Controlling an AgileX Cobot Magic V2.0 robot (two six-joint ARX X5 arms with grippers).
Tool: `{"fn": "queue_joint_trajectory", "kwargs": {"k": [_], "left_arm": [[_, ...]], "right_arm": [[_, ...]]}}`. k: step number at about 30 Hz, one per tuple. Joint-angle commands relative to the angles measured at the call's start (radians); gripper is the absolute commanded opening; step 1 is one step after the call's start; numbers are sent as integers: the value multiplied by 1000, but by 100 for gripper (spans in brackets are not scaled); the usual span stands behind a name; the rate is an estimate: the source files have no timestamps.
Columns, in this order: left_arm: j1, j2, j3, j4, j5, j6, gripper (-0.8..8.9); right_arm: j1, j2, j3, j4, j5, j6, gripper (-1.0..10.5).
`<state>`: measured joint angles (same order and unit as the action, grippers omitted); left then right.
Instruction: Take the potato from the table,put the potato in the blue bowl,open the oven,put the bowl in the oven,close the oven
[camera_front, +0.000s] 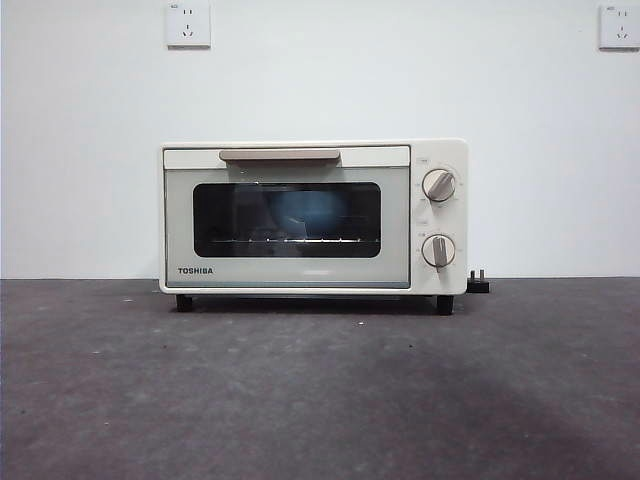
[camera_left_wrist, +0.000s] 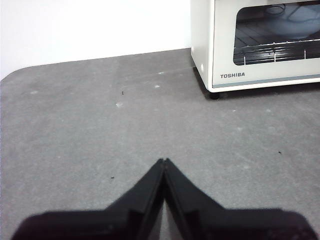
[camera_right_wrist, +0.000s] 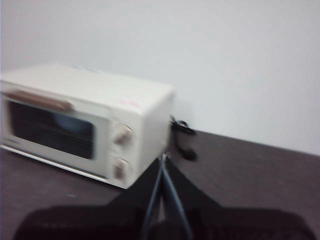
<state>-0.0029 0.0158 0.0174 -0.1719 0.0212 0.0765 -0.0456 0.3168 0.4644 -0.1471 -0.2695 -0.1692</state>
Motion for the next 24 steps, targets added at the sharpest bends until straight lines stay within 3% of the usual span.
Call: {"fn": "queue_joint_trajectory", "kwargs": {"k": [1, 8, 19, 24], "left_arm": [[2, 0, -10, 7, 5, -5, -4], [2, 0, -10, 7, 5, -6, -4], [2, 0, -10, 7, 5, -5, -4], [2, 0, -10, 7, 5, -5, -4]], "right_arm": [[-30, -49, -135, 127, 35, 13, 1], [-55, -129, -315, 200, 188, 66, 1], [-55, -218, -452, 198, 261, 81, 1], [-55, -237, -451, 101, 272, 85, 1]]}}
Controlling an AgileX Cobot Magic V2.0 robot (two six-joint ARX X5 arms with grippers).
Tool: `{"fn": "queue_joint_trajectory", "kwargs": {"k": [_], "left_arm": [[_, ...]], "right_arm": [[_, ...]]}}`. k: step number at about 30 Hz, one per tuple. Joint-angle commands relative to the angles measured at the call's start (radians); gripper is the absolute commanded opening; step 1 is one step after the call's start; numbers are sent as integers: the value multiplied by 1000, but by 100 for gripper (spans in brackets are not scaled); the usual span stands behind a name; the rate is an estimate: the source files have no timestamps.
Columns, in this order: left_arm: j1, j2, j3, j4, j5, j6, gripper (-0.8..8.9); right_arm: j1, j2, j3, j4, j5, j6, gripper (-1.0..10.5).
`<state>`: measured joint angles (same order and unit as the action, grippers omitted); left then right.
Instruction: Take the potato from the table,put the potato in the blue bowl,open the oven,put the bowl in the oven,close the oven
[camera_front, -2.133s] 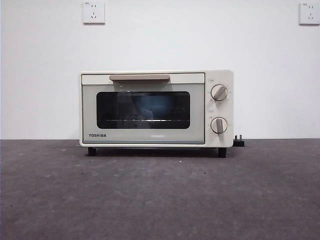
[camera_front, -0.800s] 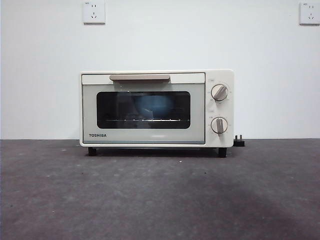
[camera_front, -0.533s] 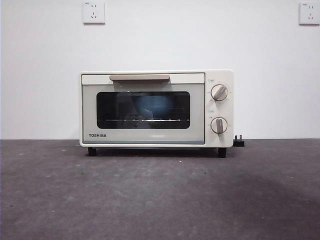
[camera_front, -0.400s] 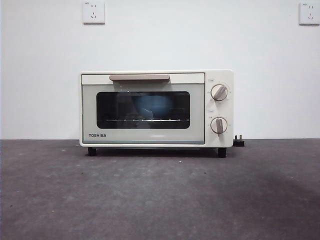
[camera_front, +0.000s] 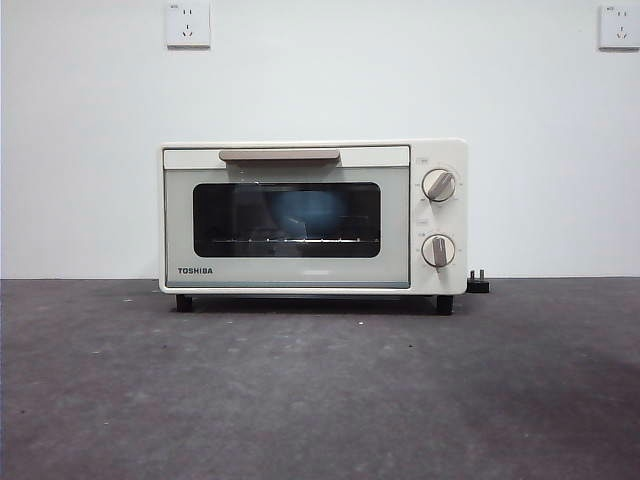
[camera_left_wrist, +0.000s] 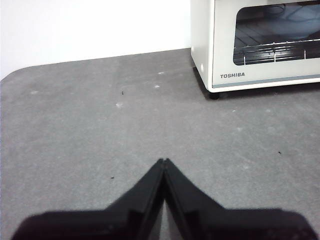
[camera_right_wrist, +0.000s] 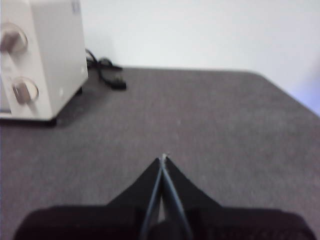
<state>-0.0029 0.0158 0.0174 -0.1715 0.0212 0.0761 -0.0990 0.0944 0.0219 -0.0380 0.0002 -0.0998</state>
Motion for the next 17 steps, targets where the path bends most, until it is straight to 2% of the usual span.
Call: {"fn": "queue_joint_trajectory", "kwargs": {"k": [1, 6, 17], "left_arm": [[2, 0, -10, 6, 5, -5, -4], [2, 2, -10, 8, 5, -5, -4], [2, 28, -10, 6, 5, -5, -4]], "right_arm": [[-2, -24, -8, -31, 2, 16, 1], [-1, -87, -8, -154, 24, 18, 1], [12, -87, -8, -149, 25, 21, 1]]}}
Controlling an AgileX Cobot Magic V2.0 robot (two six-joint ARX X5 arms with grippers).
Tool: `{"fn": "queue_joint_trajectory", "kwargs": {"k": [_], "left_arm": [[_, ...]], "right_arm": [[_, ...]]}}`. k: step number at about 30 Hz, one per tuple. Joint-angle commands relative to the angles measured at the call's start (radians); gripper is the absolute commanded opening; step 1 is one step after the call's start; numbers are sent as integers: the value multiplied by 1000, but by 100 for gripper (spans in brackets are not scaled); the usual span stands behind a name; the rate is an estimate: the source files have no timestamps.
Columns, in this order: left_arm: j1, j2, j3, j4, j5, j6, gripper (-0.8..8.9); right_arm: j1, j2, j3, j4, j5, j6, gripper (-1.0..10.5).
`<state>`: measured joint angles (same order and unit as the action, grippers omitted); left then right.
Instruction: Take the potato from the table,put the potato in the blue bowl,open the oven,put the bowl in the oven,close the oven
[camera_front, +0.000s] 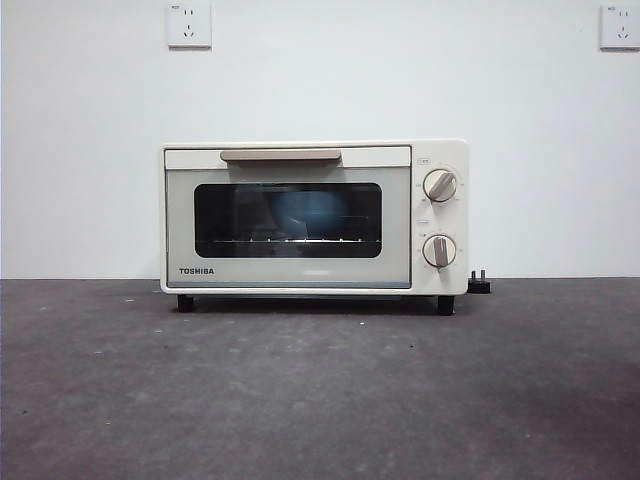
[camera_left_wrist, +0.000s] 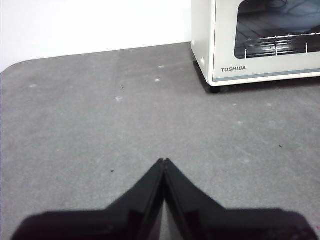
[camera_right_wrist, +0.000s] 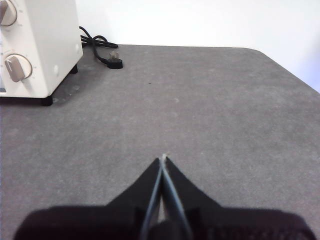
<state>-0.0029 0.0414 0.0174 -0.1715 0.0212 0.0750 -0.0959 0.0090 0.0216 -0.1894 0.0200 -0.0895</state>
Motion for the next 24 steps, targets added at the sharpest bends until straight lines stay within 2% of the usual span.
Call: {"fn": "queue_joint_trajectory", "kwargs": {"k": [1, 24], "left_arm": [[2, 7, -10, 6, 5, -4, -4], [2, 18, -10, 6, 5, -4, -4]], "right_arm": [[16, -2, -8, 3, 8, 11, 1], [38, 0, -8, 3, 8, 11, 1]]}}
